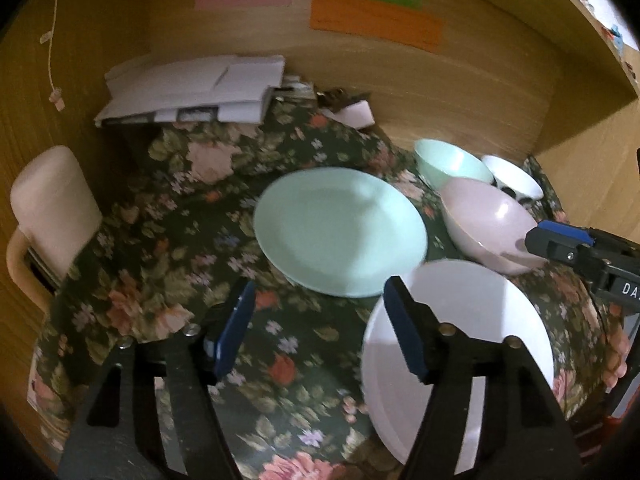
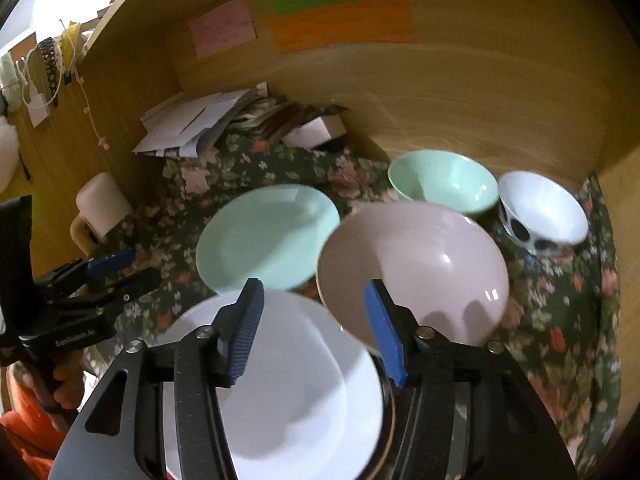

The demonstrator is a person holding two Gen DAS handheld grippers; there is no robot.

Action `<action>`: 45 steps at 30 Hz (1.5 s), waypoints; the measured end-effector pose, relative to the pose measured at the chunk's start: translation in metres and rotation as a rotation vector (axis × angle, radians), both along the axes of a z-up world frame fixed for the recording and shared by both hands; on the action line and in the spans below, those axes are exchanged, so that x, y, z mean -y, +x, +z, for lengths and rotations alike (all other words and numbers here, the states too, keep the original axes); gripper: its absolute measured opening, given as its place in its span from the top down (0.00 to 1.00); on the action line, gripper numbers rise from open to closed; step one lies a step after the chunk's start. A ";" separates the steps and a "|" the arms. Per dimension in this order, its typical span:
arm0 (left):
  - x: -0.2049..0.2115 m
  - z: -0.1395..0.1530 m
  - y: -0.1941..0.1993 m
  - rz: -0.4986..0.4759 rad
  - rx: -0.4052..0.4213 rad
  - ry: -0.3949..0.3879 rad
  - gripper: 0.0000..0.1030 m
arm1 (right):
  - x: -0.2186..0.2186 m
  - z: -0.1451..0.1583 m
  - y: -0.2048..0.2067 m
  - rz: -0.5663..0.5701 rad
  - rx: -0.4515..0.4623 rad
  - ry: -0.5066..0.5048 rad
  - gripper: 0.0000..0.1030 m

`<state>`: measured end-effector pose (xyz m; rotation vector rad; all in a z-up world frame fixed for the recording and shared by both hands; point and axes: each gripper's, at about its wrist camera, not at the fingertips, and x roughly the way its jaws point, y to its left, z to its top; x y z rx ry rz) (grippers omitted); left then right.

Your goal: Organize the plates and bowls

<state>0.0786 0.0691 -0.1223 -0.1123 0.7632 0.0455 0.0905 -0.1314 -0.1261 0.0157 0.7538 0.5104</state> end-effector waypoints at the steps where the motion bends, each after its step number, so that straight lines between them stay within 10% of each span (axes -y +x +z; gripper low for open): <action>1: -0.003 0.002 0.002 0.007 0.006 0.008 0.30 | -0.001 0.001 0.004 0.003 0.001 0.003 0.44; 32: -0.078 -0.037 0.076 0.095 -0.131 -0.062 0.25 | -0.094 -0.056 0.167 0.124 -0.253 -0.253 0.42; 45: -0.083 -0.046 0.076 0.051 -0.122 -0.070 0.25 | -0.114 -0.075 0.182 0.133 -0.324 -0.332 0.66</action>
